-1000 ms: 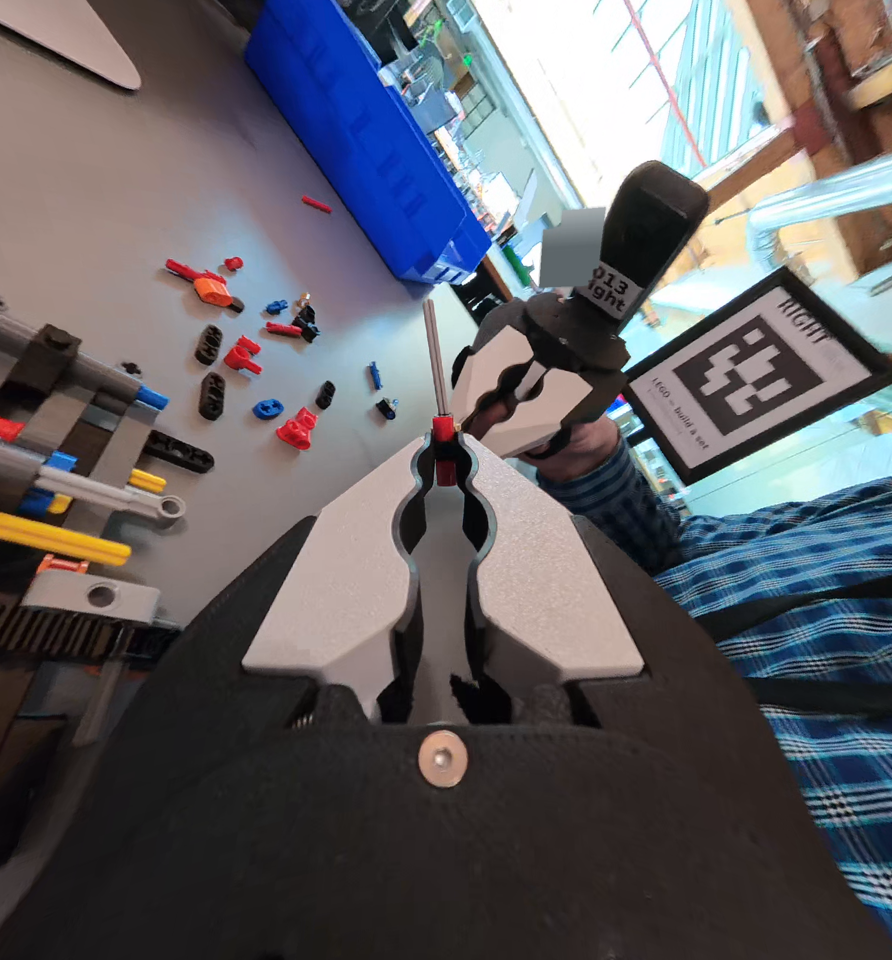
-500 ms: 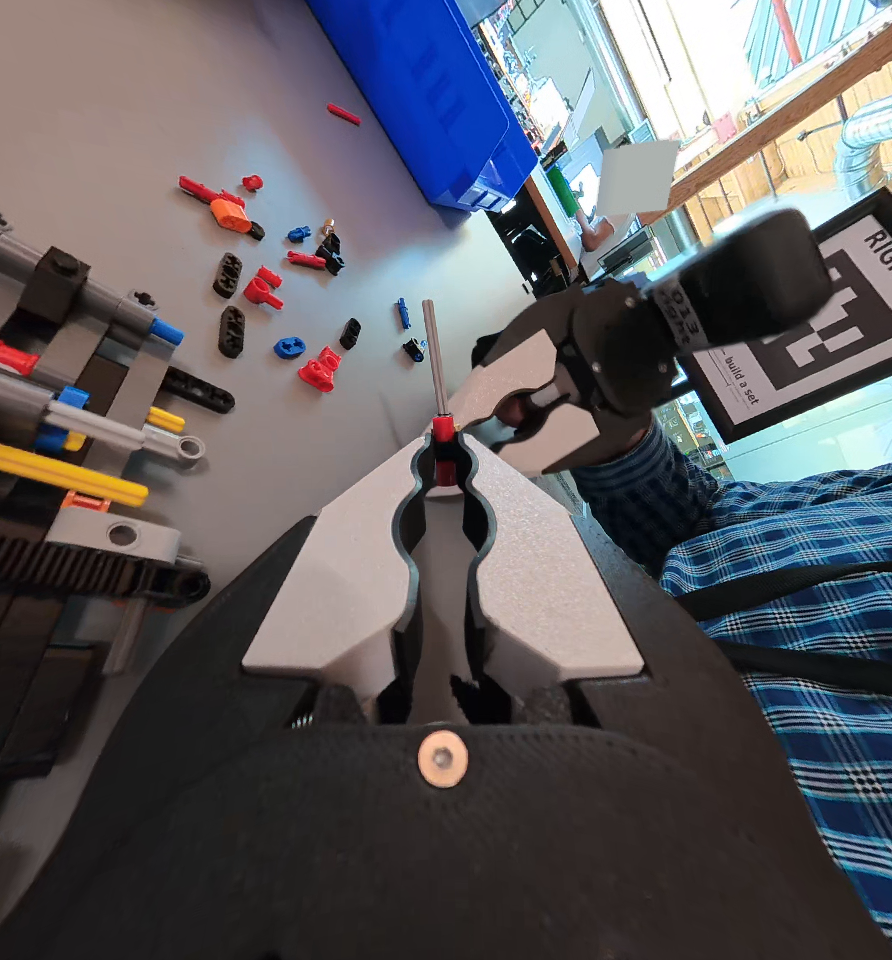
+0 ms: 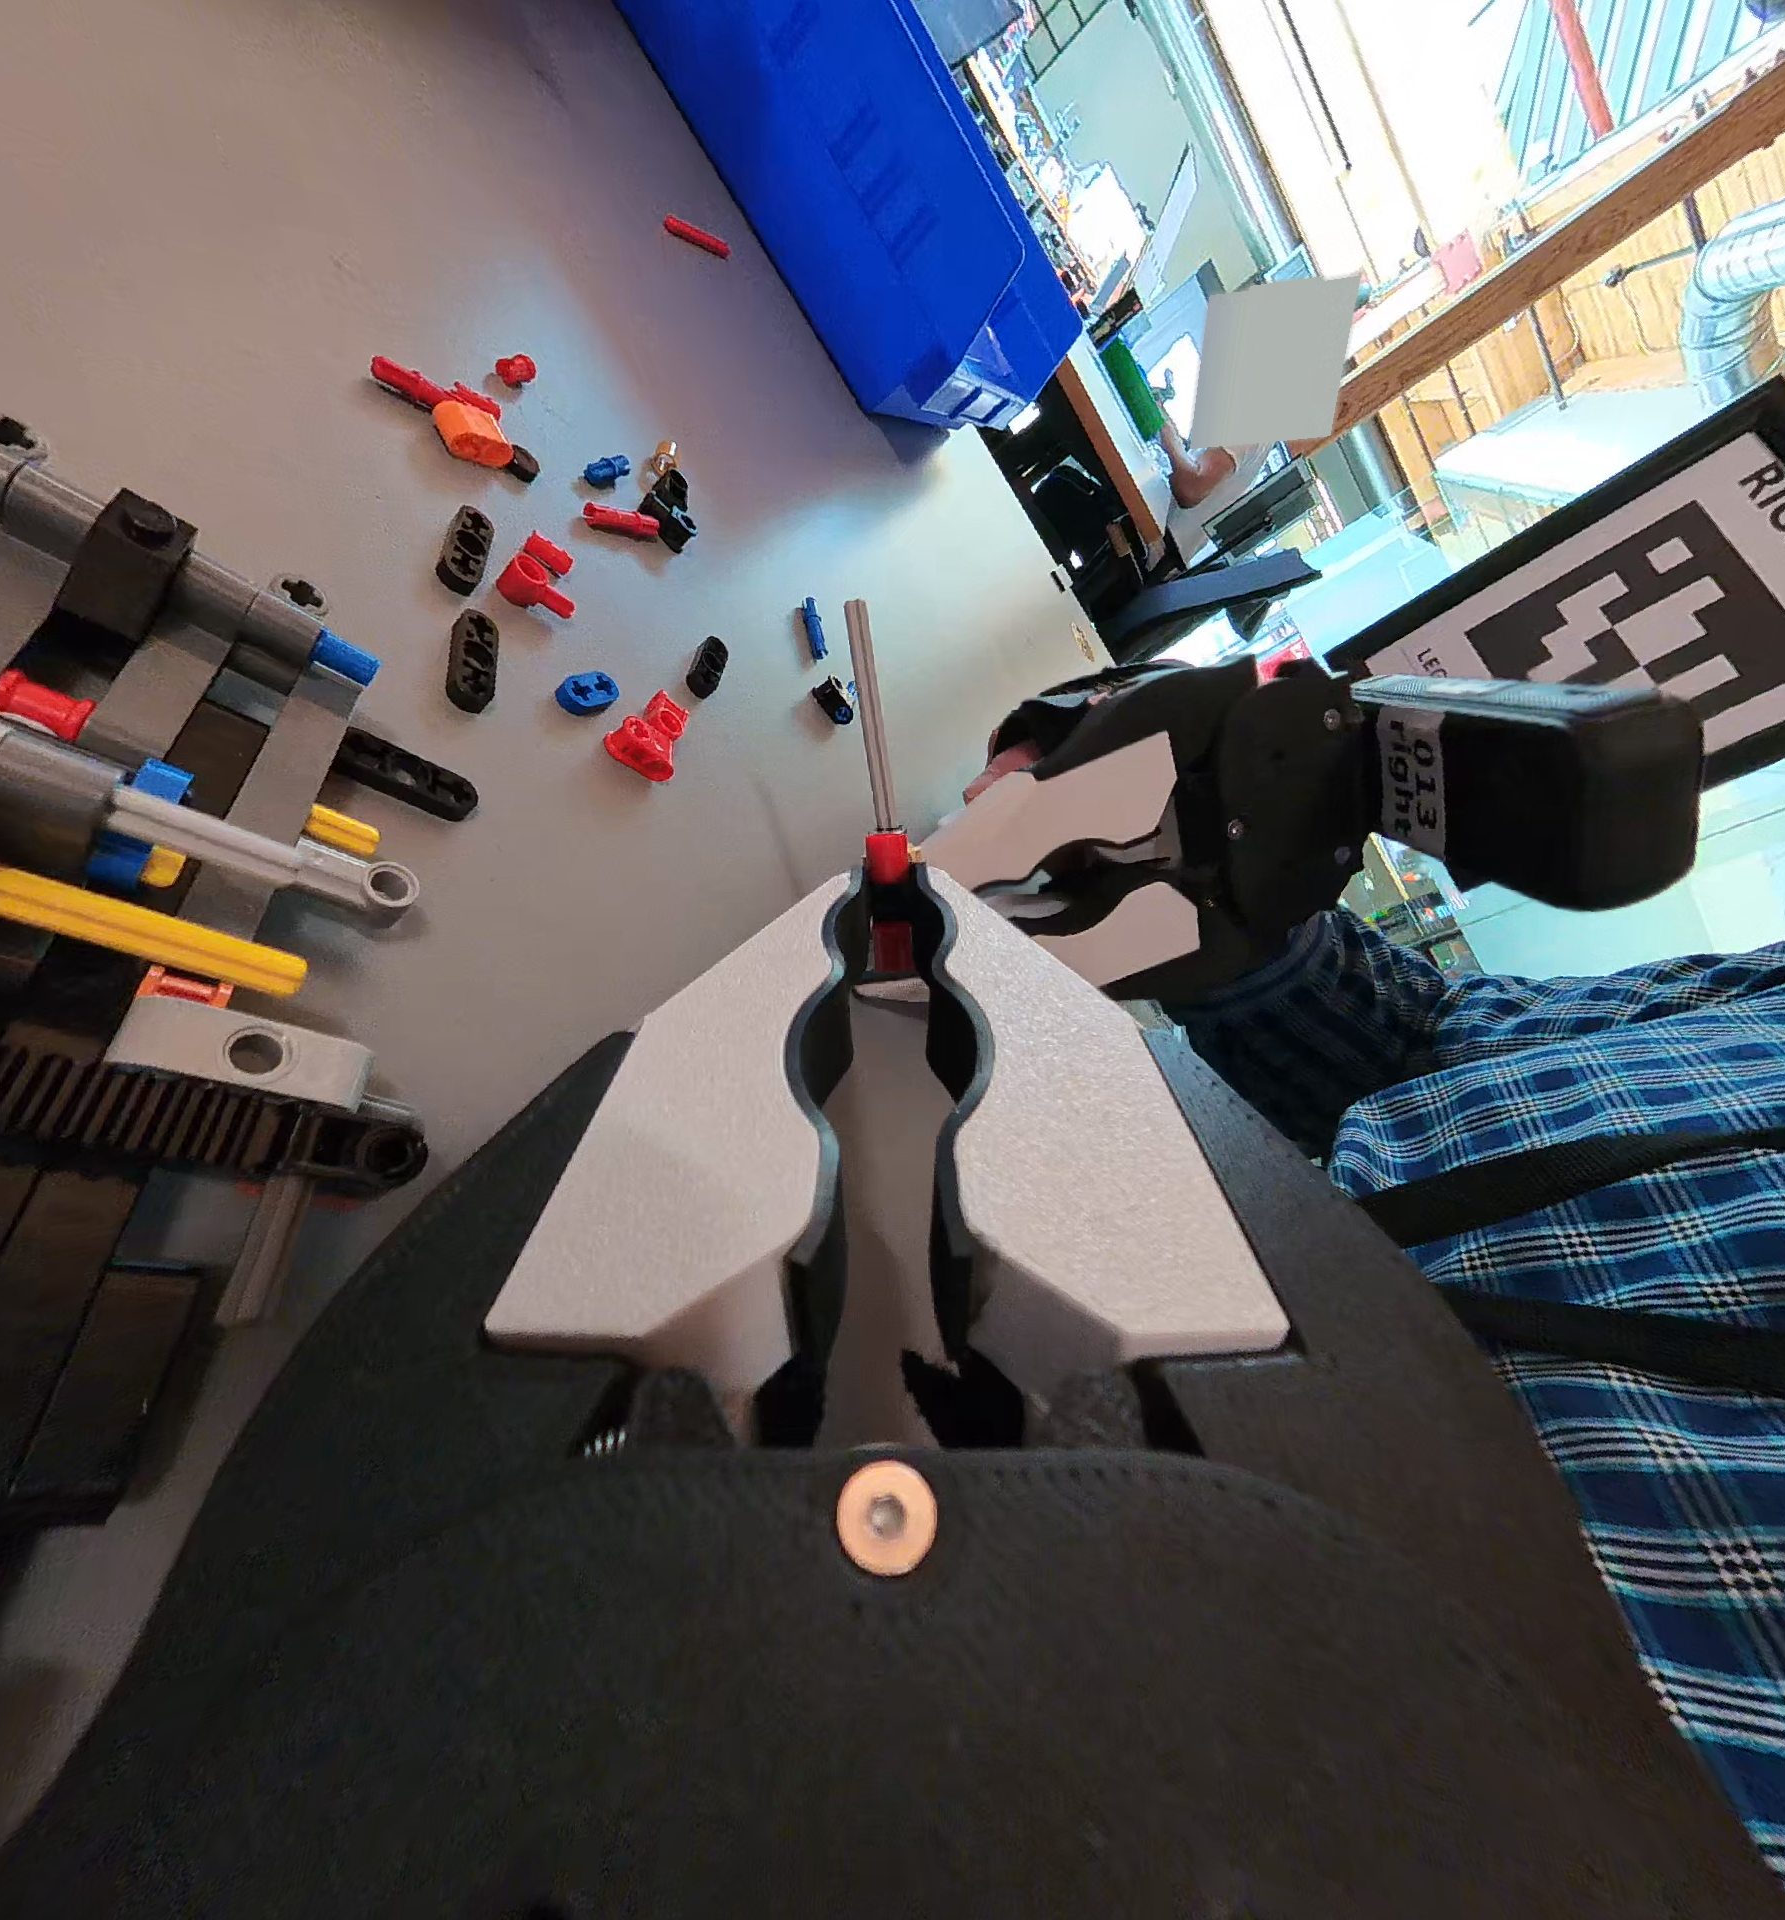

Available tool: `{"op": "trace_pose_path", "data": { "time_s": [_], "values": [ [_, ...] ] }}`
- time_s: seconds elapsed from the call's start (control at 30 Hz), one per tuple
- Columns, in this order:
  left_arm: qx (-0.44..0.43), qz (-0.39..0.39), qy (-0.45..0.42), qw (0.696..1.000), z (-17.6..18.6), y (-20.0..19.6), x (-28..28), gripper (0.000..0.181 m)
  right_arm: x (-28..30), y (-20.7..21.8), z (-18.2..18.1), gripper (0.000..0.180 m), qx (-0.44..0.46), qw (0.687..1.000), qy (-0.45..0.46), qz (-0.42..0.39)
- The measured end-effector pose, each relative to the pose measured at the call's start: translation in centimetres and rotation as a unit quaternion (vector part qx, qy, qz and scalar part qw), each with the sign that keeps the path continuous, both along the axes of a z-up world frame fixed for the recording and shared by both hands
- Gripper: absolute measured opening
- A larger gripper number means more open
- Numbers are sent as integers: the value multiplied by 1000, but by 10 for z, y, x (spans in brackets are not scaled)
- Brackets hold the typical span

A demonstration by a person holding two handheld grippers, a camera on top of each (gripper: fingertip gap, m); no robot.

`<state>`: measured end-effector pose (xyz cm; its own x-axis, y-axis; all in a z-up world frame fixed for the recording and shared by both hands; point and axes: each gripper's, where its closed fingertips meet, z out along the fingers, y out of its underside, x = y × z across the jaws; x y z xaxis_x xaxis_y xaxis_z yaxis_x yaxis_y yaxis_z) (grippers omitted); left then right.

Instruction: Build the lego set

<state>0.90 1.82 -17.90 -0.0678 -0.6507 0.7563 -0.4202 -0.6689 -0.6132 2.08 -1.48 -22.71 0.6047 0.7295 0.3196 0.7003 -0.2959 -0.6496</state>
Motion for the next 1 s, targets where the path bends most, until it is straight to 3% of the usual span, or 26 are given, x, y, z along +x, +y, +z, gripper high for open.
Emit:
{"op": "trace_pose_path", "data": {
  "time_s": [0.03,0.47,0.73,1.0],
  "values": [
    [1,0,1,1000,0,0,0,5,1,1,0,11,-5,1000,10,-9],
    [10,-12,3,1000,-1,-4,-2,5,-3,4,2,4,-108,977,167,-71],
    [-47,-33,-33,998,12,-9,-2,5,-11,2,40,3,-169,911,373,-46],
    [-50,-63,-58,995,20,-15,-3,5,-11,0,58,3,-195,870,452,-16]
  ]
}}
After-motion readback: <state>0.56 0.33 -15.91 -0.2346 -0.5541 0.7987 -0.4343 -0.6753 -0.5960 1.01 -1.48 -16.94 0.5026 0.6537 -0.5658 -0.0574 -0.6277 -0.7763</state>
